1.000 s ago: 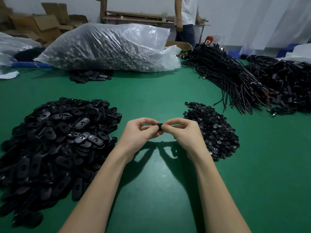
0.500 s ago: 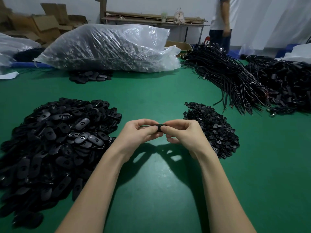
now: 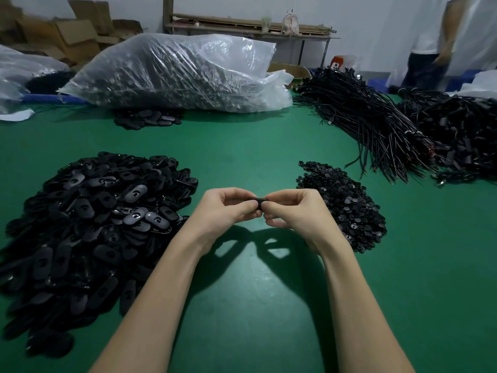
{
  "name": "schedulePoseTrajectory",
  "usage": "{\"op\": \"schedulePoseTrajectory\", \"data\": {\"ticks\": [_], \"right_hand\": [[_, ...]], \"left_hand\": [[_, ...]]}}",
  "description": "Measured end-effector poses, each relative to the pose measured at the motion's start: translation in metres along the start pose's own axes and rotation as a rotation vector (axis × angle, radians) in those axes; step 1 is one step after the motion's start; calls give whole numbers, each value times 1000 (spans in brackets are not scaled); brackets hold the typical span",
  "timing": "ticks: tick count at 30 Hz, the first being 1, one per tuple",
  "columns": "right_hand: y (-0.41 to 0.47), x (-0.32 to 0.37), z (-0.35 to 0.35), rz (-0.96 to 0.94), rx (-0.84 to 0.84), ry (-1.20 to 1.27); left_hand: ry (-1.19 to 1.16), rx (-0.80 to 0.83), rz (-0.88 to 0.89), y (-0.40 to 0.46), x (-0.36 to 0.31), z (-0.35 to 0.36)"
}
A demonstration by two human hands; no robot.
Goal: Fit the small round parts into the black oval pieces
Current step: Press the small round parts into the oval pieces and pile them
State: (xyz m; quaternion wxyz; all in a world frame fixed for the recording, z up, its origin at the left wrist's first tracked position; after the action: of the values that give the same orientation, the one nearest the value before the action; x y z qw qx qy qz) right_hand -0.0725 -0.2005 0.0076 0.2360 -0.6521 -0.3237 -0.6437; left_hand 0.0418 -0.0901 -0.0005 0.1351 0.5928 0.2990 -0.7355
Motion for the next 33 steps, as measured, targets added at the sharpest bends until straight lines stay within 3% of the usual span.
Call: {"op": "schedulePoseTrajectory", "data": {"ticks": [10, 22, 26, 30, 33], "right_hand": [[0, 6, -1, -40, -35, -101], [2, 14, 6, -140, -25, -388], [3, 12, 5, -141, -7, -386], [4, 2, 6, -89, 49, -343], [7, -6, -7, -55, 0, -418]], "left_hand": [[171, -44, 50, -2, -7, -1], [384, -164, 97, 1, -10, -8], [364, -158, 85, 3, -8, -11], [462, -295, 113, 1, -8, -17], [543, -370, 160, -2, -16, -21]]}}
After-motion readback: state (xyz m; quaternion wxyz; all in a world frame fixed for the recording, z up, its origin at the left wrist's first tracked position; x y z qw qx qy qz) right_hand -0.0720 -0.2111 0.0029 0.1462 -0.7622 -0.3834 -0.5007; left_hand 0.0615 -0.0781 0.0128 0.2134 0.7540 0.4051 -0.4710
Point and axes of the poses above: each hand's wrist, its own y-axis towards the middle knuckle, its own z-axis out of the palm, x = y × z, the point moved 10 cm from there along y, towards the middle knuckle, and after that the axes turned 12 degrees about -z, right-handed, at the moved point
